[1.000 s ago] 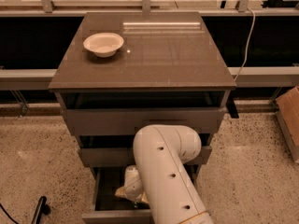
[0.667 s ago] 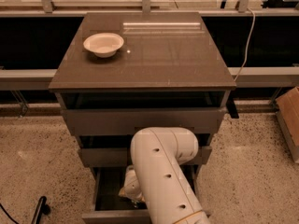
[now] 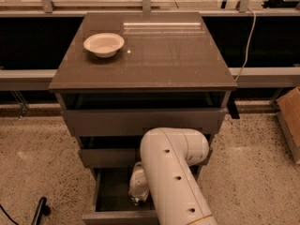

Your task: Pick green can from bottom drawer and place on counter

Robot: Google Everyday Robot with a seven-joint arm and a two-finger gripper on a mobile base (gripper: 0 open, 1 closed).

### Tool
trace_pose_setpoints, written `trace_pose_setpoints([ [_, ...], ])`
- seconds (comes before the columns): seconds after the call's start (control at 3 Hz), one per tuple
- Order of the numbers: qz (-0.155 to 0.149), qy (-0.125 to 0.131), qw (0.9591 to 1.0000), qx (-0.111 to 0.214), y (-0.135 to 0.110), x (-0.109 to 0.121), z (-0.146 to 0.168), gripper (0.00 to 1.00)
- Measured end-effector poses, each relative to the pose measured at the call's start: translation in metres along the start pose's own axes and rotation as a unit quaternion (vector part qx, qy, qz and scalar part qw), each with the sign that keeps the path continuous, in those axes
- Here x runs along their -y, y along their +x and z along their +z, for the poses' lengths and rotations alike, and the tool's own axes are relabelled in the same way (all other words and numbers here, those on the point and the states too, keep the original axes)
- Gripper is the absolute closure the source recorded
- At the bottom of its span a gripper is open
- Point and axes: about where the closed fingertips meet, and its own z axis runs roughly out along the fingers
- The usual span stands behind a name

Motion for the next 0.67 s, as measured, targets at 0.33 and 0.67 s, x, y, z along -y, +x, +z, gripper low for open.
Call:
trace_pose_setpoints([
  [0.33,0.017,0.071,0.9972,0.014,0.002,0.012,-0.048,0.99],
  [0.67,0.012,0.178,0.9838,0.020,-0.001,0.016,-0.104,1.00],
])
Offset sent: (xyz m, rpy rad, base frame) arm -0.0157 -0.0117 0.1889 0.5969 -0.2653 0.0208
